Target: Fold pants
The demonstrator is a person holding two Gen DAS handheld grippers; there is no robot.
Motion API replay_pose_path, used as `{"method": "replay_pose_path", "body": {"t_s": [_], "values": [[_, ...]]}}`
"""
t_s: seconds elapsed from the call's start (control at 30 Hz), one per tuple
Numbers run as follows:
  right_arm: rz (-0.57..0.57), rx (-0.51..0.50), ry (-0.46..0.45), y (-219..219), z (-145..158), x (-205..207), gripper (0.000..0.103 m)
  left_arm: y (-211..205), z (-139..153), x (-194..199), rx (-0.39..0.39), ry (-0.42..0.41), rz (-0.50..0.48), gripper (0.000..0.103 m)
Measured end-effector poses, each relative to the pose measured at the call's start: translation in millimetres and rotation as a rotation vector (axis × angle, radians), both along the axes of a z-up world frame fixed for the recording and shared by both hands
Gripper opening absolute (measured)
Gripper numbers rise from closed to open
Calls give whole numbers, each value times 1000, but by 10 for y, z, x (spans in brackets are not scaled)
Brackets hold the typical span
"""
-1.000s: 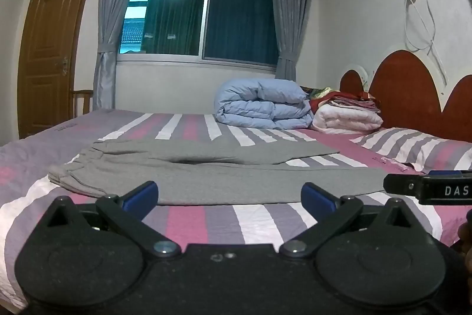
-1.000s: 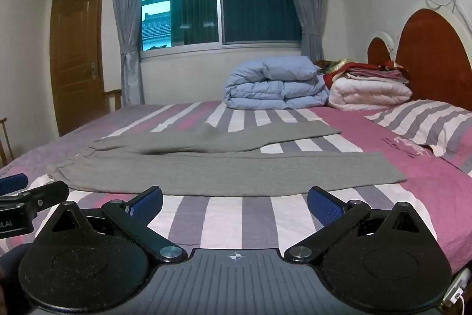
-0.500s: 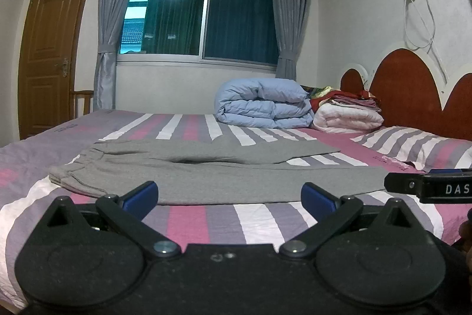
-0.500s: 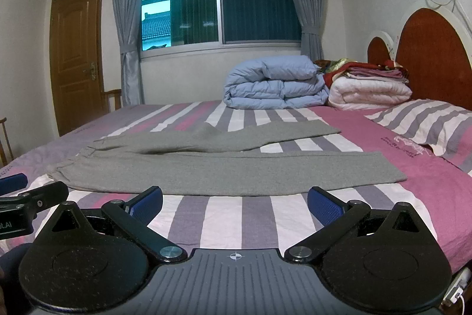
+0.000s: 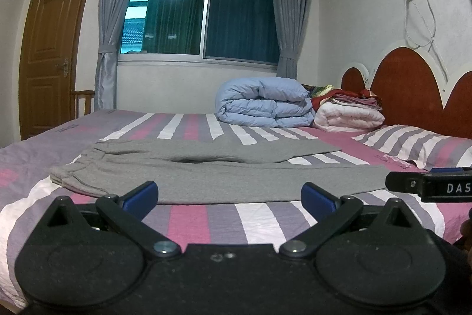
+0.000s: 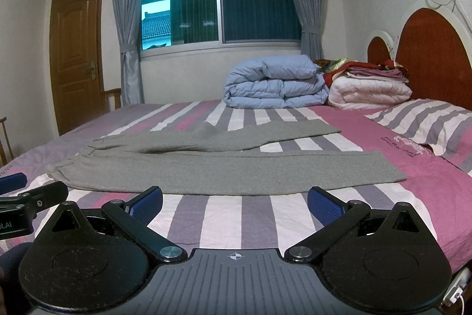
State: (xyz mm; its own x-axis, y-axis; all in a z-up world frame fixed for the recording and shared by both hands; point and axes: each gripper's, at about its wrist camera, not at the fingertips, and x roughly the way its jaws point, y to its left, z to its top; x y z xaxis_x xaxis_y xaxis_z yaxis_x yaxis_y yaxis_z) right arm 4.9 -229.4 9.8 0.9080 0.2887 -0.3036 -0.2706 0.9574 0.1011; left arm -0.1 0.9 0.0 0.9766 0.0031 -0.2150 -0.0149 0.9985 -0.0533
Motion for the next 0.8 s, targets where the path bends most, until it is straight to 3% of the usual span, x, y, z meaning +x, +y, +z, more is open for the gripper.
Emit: {"method": "replay_pose_path", "body": {"t_s": [0.8], "values": [[-1,1,-2,-30,11,-15,103,-3,-1,4,6,2,2,97]]}}
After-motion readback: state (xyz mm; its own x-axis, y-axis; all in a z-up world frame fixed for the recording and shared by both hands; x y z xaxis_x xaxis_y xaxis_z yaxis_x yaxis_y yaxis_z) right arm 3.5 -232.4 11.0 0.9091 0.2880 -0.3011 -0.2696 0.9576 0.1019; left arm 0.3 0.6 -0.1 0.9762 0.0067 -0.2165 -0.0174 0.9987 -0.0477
